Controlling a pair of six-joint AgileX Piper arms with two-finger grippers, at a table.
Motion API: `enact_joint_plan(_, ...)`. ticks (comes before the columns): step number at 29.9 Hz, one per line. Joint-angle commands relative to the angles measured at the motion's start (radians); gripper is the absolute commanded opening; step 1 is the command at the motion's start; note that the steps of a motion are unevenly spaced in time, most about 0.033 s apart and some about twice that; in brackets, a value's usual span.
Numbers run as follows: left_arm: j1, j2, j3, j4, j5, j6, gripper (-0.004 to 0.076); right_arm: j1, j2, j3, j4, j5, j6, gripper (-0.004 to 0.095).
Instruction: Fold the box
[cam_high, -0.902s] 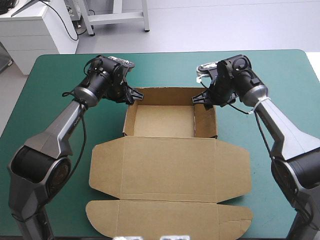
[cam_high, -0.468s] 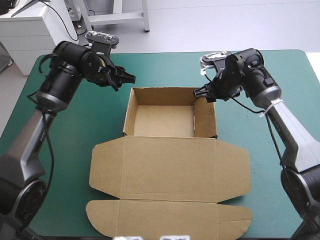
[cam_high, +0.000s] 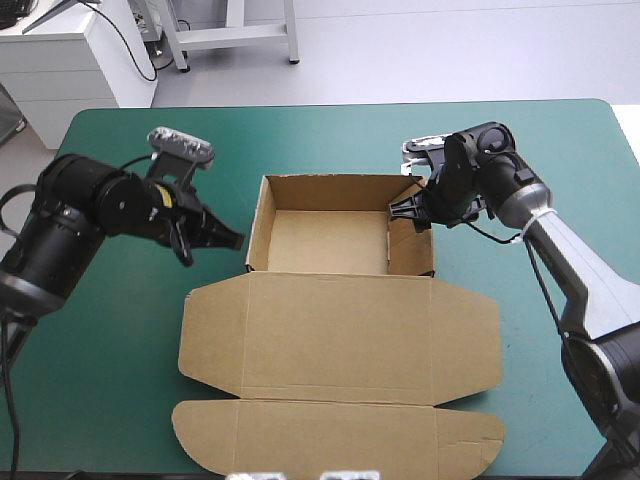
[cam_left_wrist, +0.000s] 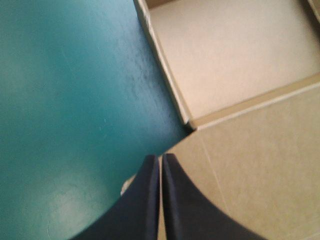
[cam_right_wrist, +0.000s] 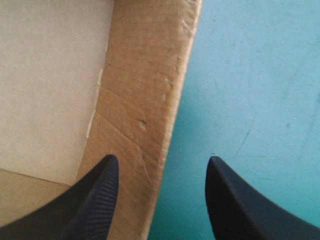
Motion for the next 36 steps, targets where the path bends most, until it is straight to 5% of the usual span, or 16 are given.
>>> enact_joint_plan(1,-0.004,-0.131,0.138,-0.003,-0.108,0.0,-0.0008,-0.005,-0.035,-0.01,0.005,-0.057,0.012,0.0493)
enact_joint_plan(9,-0.004,-0.364,0.467,-0.005,-0.175,-0.016,-0.0008,-0.005,0.08,-0.009,0.058,-0.041,0.0,0.0464)
enact_joint_plan(16,-0.004,-0.575,0.642,-0.005,-0.226,-0.016,-0.0008,-0.005,0.107,-0.013,0.069,-0.092,-0.018,-0.0001)
enact_joint_plan(27,-0.004,-0.794,0.783,-0.072,-0.224,-0.056,-0.0008,-0.104,0.104,-0.154,0.013,-0.039,-0.013,-0.0015)
enact_joint_plan(31,-0.004,-0.813,0.795,-0.074,-0.218,-0.054,-0.0008,-0.239,0.104,-0.213,-0.066,0.06,-0.035,-0.0015)
enact_joint_plan(36,-0.004,-0.813,0.795,-0.074,-0.216,-0.054,-0.0008,-0.467,0.074,-0.211,-0.074,0.058,-0.087,-0.0015)
